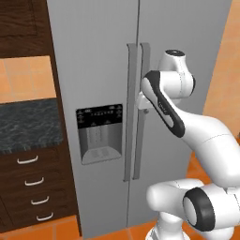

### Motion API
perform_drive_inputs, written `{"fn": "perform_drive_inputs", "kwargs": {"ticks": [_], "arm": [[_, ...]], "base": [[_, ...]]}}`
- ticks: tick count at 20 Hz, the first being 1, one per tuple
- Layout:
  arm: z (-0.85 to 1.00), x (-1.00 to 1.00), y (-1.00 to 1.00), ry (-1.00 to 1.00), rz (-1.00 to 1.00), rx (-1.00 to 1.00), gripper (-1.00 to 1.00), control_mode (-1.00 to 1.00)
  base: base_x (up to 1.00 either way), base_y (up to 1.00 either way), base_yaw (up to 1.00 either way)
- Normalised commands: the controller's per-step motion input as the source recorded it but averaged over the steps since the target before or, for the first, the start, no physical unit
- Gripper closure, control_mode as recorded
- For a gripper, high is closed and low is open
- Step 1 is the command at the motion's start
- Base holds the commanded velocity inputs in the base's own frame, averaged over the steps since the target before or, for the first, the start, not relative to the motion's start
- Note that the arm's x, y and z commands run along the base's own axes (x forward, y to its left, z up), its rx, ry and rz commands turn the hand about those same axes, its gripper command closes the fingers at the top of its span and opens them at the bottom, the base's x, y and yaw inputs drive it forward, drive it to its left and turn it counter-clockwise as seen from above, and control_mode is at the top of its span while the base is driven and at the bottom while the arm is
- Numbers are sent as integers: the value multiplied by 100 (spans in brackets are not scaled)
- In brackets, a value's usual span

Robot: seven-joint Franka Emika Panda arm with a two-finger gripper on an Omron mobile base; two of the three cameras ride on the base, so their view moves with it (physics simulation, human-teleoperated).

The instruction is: Take the strawberry from the fridge and place it on top of the pancake, located on the dining counter.

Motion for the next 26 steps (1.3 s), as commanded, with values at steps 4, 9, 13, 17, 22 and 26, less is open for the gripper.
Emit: {"fn": "perform_drive_inputs", "kwargs": {"ticks": [4,9,13,17,22,26], "arm": [[0,0,0,0,0,0,-100,100],[-3,5,-2,-3,0,0,-100,-100],[-31,54,-15,-23,0,0,-100,-100],[-35,88,-3,-21,0,0,-100,-100],[-39,81,0,-9,0,0,-100,-100],[-9,69,0,-5,0,2,-100,-100]], "base": [[-34,0,-2],[3,-2,0],[0,0,0],[0,0,0],[0,0,0],[0,0,0]]}}
